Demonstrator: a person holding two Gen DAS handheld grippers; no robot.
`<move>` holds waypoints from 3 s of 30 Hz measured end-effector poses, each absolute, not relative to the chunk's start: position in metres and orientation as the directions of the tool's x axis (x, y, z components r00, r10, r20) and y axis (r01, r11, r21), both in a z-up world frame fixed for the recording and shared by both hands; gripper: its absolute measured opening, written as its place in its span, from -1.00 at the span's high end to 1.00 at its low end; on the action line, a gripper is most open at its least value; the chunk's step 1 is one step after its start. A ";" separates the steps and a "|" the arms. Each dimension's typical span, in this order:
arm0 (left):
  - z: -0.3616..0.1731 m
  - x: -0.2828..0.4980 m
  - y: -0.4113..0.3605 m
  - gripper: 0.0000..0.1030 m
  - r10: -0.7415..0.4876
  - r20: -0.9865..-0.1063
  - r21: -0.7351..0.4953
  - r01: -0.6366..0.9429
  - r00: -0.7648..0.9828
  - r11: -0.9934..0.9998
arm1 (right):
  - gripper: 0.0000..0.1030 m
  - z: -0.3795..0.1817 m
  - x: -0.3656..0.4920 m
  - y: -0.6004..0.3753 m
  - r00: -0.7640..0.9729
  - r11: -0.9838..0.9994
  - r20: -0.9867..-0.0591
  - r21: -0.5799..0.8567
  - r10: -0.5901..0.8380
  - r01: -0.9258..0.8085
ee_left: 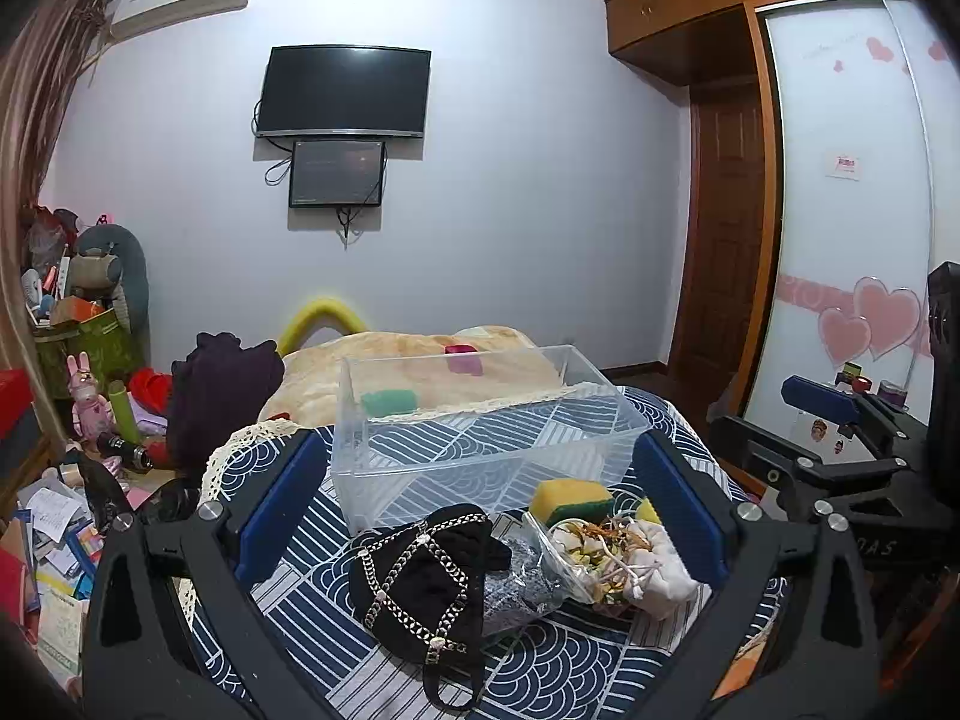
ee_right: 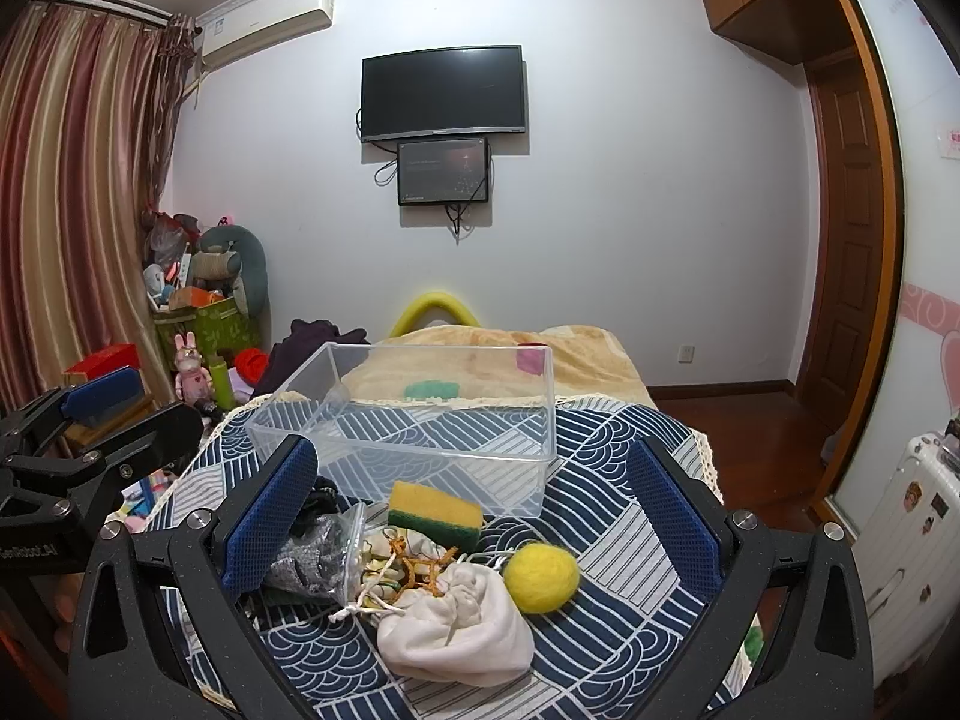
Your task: Organize soft objects
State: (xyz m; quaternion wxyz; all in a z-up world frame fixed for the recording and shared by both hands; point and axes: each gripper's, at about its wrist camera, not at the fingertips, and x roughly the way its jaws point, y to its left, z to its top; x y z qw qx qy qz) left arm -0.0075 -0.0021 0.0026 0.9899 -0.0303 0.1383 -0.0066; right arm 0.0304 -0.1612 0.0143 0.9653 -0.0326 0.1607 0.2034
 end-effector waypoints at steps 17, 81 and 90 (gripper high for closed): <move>-0.023 0.017 0.013 -0.62 -0.056 -0.381 -0.093 0.022 0.923 0.995 | -0.64 -0.001 0.046 -0.167 0.831 0.909 -0.393 0.029 0.393 -0.416; 0.000 0.074 0.065 0.64 -0.155 -0.368 -0.212 0.080 0.917 0.974 | 0.22 0.015 0.113 -0.154 0.765 0.882 -0.462 0.097 0.450 -0.461; -0.001 0.131 0.063 0.64 -0.162 -0.437 -0.197 0.081 0.885 0.977 | 0.22 0.004 0.155 -0.124 0.729 0.878 -0.538 0.041 0.422 -0.478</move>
